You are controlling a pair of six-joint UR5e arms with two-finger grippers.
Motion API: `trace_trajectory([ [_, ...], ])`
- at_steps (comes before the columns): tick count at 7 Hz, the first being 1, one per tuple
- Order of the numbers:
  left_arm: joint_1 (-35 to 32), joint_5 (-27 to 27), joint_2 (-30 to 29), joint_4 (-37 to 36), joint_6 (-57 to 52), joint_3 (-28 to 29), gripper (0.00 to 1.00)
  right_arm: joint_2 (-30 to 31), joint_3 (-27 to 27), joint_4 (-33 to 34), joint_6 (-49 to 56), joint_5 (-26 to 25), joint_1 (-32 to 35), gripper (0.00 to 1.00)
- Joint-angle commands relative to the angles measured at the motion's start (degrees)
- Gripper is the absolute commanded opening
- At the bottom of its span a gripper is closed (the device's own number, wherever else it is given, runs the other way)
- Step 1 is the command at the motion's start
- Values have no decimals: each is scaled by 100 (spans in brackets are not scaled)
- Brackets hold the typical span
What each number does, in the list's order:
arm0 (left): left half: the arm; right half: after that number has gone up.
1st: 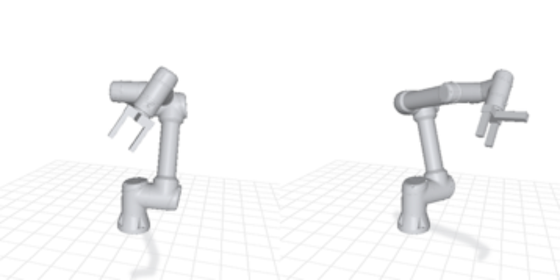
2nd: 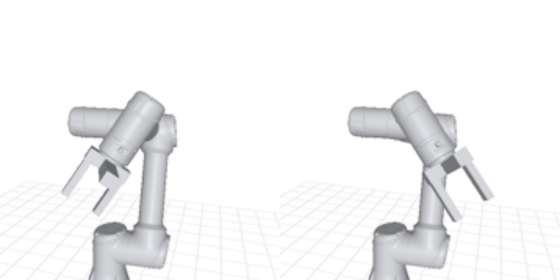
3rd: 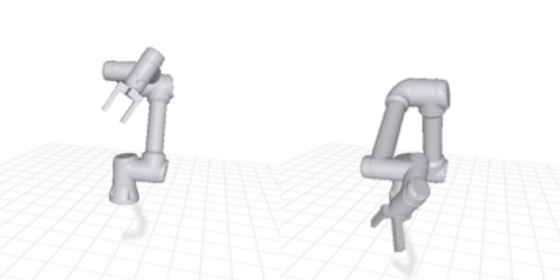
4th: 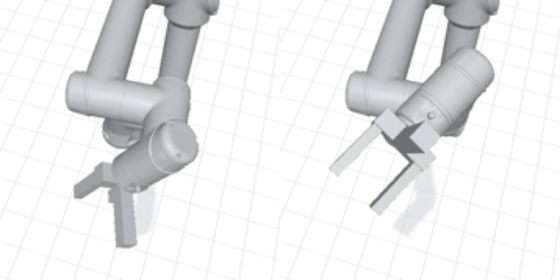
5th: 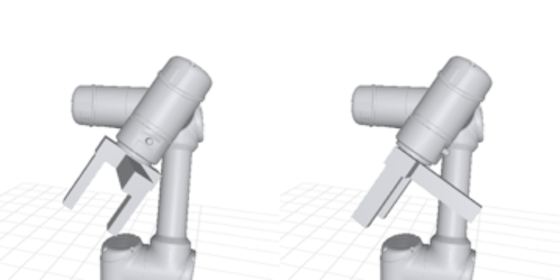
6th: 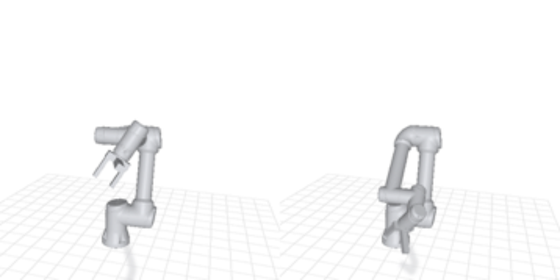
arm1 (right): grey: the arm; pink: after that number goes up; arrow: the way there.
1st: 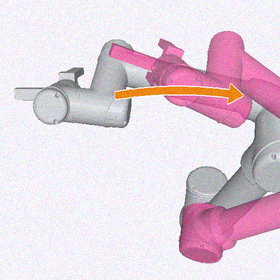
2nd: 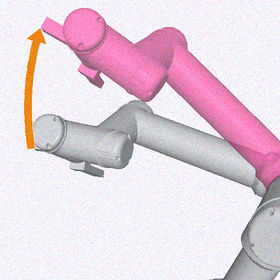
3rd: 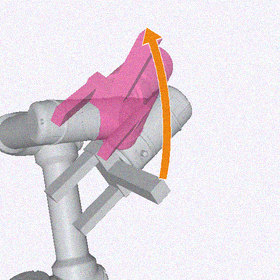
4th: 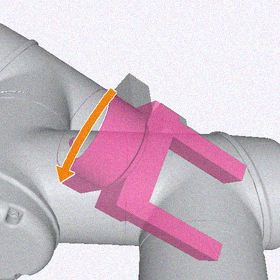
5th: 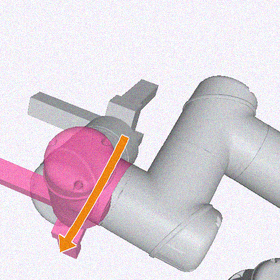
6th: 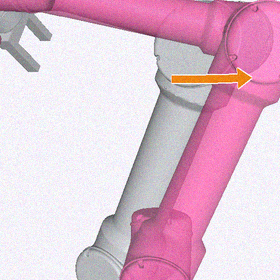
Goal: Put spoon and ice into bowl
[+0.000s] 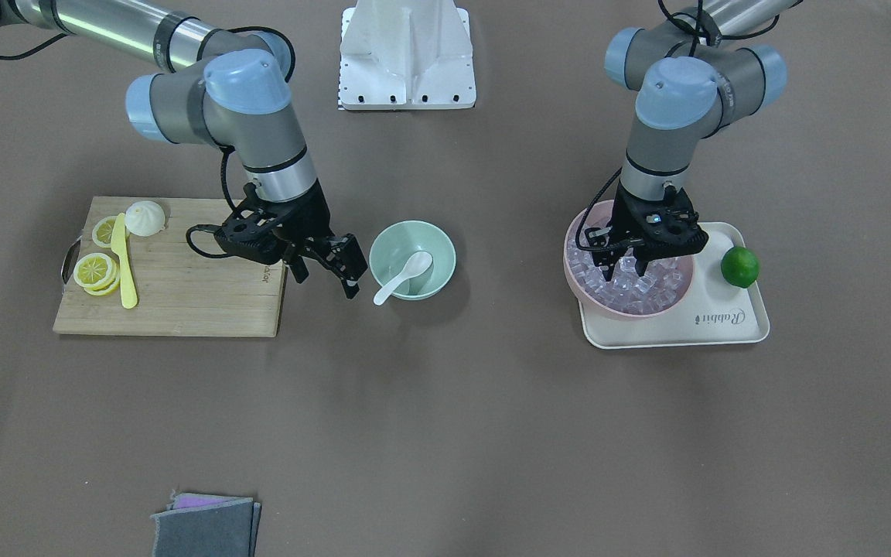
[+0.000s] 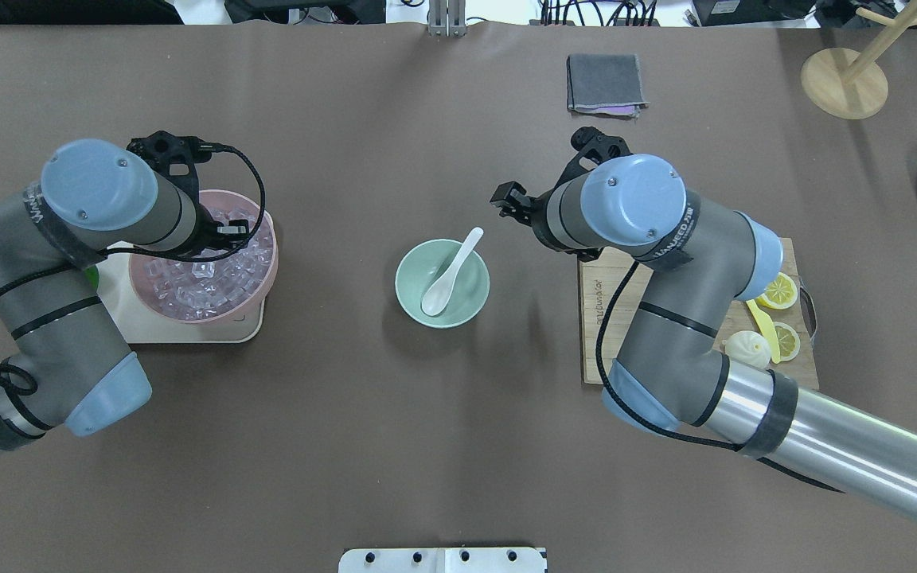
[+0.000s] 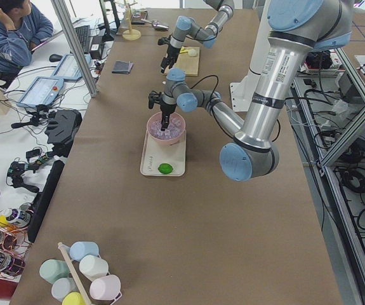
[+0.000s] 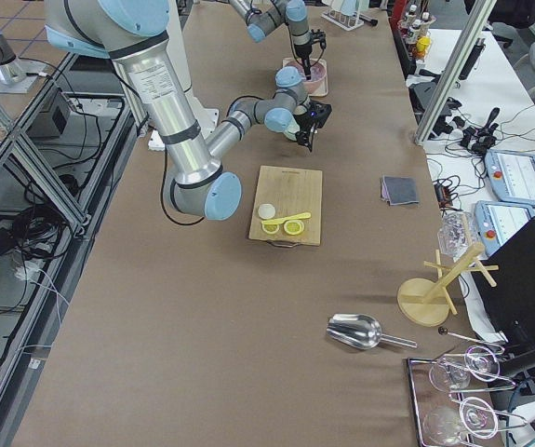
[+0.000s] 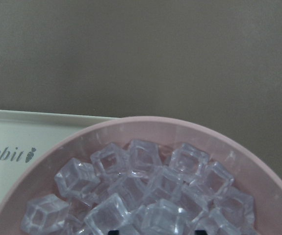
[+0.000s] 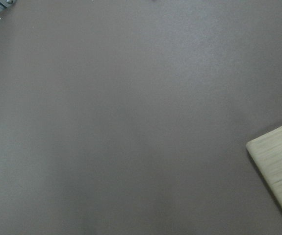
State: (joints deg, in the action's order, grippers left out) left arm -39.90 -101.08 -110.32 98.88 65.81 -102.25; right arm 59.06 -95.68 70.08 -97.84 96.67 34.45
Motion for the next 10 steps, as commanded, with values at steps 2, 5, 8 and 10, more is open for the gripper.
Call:
trace_trajectory([
  [2,0,0,-7,0,-7,13,42,483,-416,-3,265,334,237,100],
  [5,0,0,-7,0,2,-14,0,684,-583,-3,266,370,255,100],
  [8,-61,-17,11,-9,-16,-197,0,1009,-933,-3,466,746,526,100],
  [10,-105,-9,72,-9,-16,-373,11,1292,-1225,6,564,871,633,100],
])
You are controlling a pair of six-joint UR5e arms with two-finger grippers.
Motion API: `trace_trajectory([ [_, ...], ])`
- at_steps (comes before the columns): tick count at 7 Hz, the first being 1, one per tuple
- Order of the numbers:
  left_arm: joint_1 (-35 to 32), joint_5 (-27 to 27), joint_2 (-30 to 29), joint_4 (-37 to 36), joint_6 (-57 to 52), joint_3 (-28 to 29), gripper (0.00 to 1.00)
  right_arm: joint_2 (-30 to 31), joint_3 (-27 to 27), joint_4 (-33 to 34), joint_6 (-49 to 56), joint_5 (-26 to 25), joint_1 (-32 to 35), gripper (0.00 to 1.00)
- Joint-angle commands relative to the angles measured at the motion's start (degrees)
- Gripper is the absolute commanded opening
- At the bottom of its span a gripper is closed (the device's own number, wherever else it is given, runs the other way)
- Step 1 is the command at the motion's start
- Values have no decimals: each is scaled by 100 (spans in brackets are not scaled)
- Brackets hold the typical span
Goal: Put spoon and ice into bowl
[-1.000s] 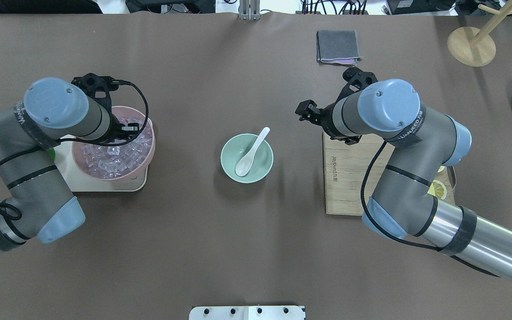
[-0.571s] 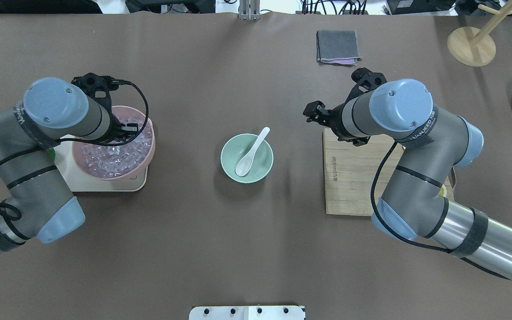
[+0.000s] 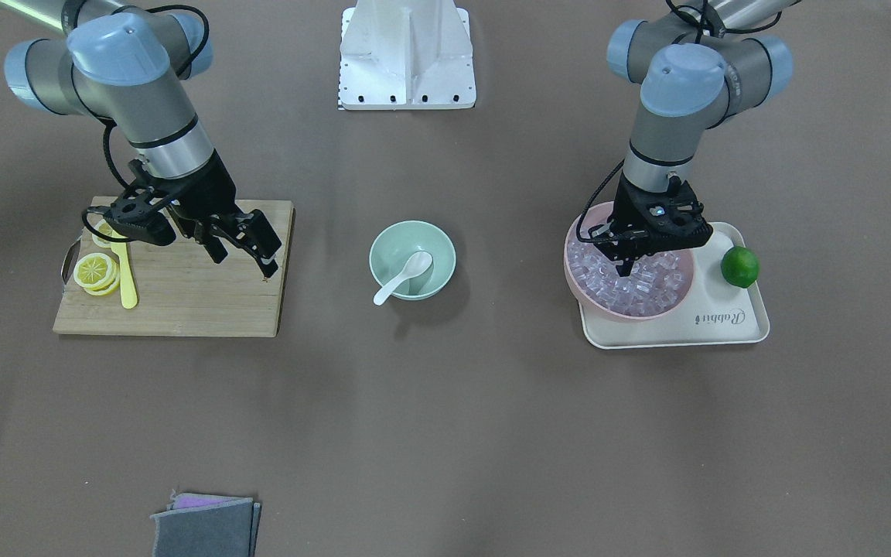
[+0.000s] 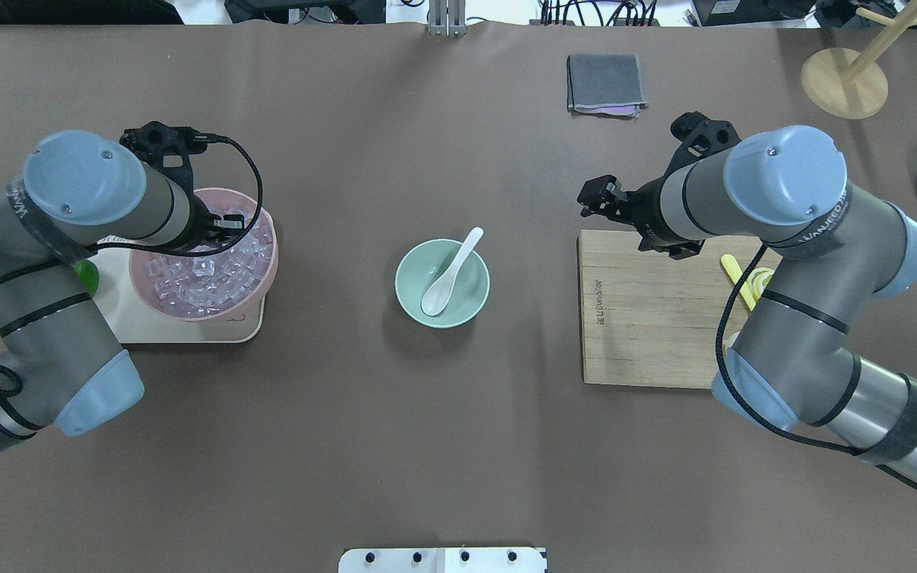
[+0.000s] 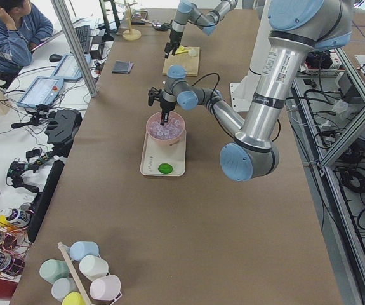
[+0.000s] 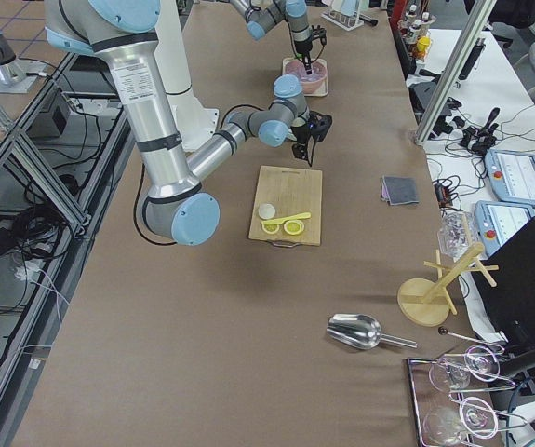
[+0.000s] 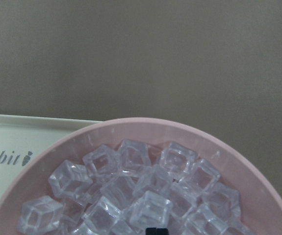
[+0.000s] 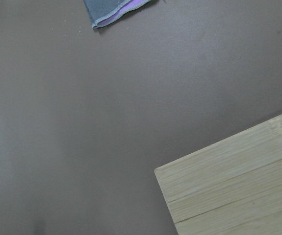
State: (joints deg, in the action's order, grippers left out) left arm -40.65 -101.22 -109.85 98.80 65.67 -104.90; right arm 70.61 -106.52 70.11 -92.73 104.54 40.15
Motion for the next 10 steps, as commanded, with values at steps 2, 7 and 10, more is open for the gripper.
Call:
trace_trajectory([
  [2,-22,555,112,-1,-673,-92,72,163,-141,3,53,84,72,100],
  [7,49,920,96,16,-2458,-83,72,830,-264,-6,1778,599,596,100],
  [10,302,920,17,78,-2735,83,71,1034,-282,3,2461,840,845,100],
])
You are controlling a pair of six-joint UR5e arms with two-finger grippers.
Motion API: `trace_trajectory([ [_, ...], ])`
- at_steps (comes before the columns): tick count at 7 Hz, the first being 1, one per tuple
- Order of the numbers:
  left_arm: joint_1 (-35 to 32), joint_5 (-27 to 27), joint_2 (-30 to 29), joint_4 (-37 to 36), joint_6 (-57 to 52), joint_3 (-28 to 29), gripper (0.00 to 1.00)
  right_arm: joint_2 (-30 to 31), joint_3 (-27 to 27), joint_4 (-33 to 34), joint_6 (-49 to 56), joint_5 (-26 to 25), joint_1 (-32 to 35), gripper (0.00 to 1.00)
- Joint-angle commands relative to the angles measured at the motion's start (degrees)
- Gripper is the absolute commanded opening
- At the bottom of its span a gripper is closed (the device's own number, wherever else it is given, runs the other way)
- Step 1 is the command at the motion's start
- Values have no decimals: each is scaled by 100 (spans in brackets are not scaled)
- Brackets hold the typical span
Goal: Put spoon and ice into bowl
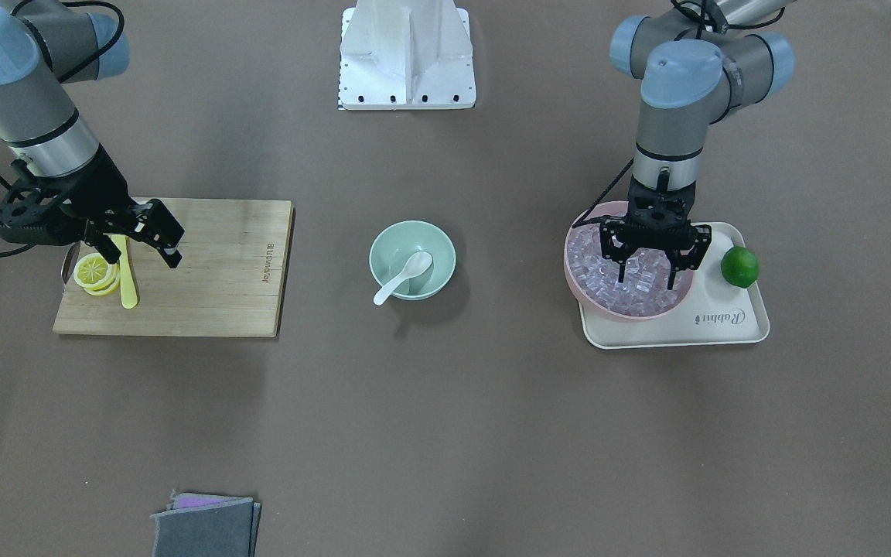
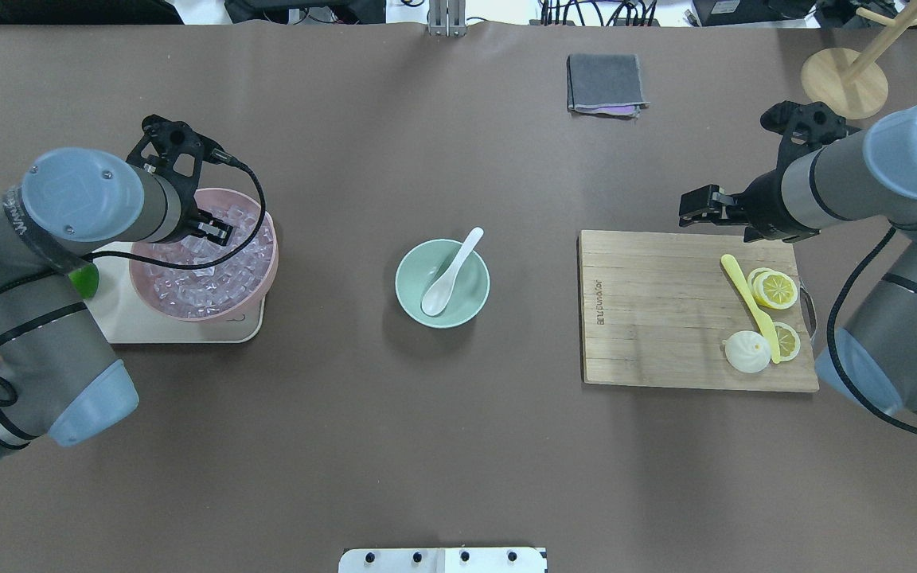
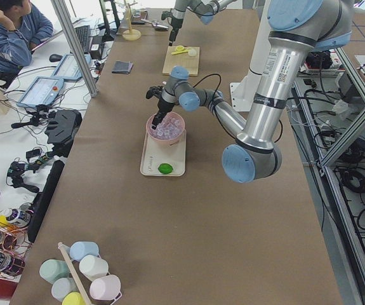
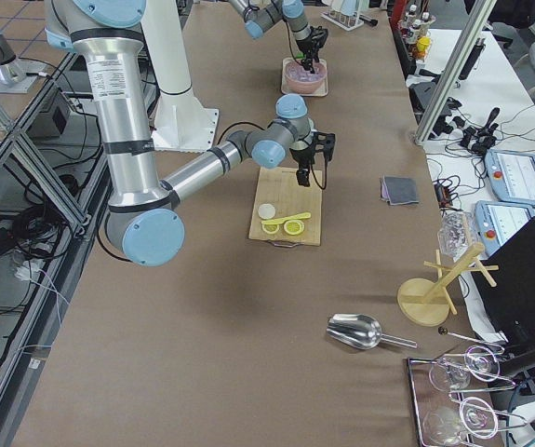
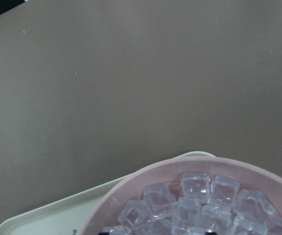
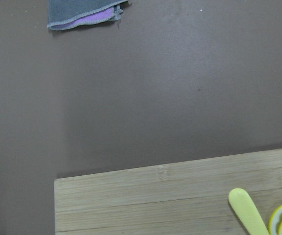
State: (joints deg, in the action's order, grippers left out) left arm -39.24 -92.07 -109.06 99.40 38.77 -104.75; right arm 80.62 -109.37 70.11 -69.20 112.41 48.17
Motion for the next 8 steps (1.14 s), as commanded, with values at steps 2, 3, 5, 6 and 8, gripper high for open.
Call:
trace_trajectory([
  [2,188,4,-89,18,-54,86,68,85,-5,-6,109,53,43,100],
  [3,188,-13,-106,18,-62,121,66,94,-5,-6,109,53,43,100],
  [5,197,-13,-124,27,-220,191,66,138,-23,-6,109,53,52,100],
  [6,197,-13,-141,27,-229,218,65,138,-14,-6,109,53,43,100],
  [8,197,-13,-159,27,-229,236,57,147,-14,-6,109,79,60,100],
])
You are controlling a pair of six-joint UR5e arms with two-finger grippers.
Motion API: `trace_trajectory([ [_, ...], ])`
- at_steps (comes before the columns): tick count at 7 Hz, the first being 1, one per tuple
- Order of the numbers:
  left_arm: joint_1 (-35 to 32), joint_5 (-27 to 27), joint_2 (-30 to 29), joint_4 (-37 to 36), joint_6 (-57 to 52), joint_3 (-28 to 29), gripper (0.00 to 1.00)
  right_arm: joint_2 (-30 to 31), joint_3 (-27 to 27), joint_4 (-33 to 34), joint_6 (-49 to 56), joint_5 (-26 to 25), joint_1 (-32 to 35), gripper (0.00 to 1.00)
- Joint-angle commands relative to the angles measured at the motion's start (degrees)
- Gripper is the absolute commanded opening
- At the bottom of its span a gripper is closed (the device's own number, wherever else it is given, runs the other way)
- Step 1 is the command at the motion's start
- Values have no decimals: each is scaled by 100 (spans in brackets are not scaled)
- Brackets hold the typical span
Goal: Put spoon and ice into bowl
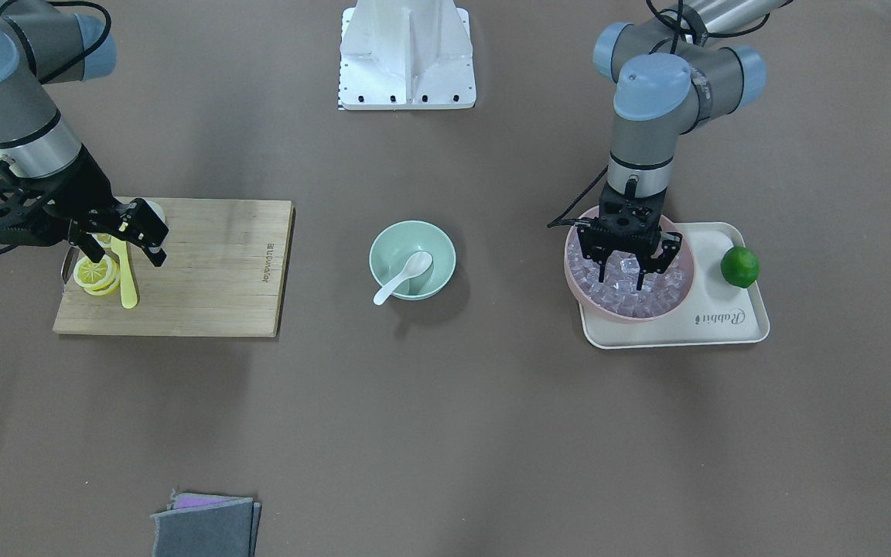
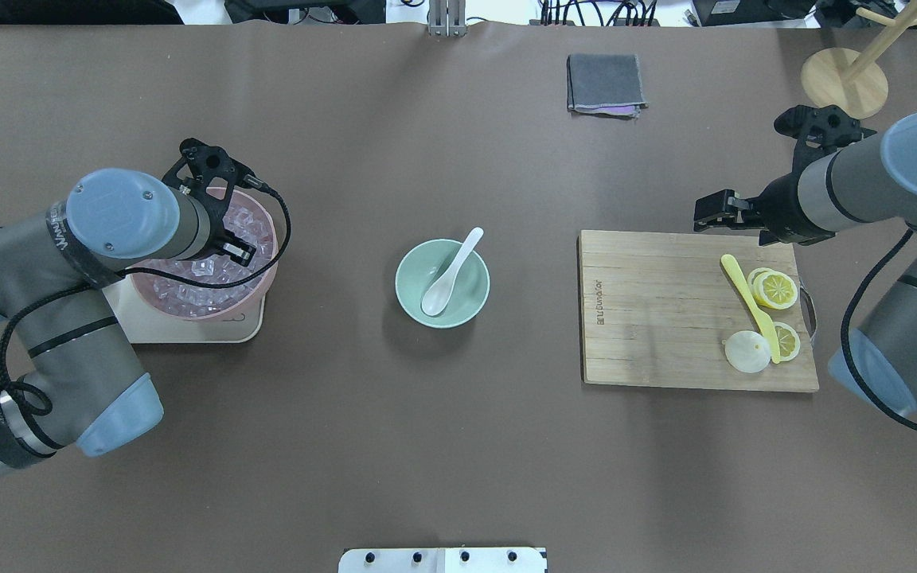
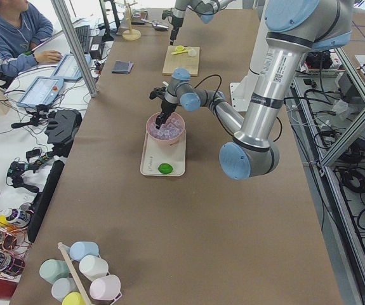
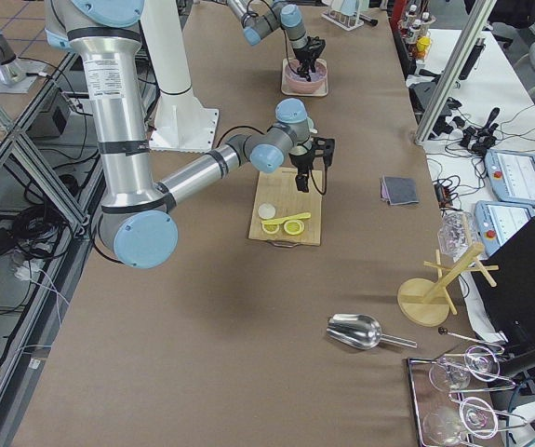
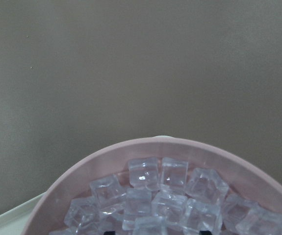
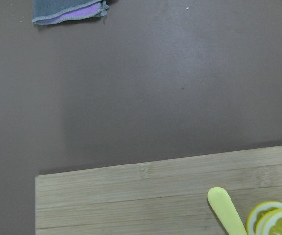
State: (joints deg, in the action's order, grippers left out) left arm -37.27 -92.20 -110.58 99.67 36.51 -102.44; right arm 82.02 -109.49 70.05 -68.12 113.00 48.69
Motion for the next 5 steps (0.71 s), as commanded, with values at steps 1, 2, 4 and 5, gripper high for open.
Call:
trace_trajectory([
  [1,0,-9,1,0,-4,5,43,33,-29,-9,0,20,26,100],
  [2,0,0,1,0,-4,5,27,51,-55,-9,0,20,35,100],
  [4,-43,17,1,-8,-4,-99,0,191,-186,-9,0,90,35,100],
  [5,-96,9,10,-9,-82,-213,0,218,-230,-9,0,221,104,100],
])
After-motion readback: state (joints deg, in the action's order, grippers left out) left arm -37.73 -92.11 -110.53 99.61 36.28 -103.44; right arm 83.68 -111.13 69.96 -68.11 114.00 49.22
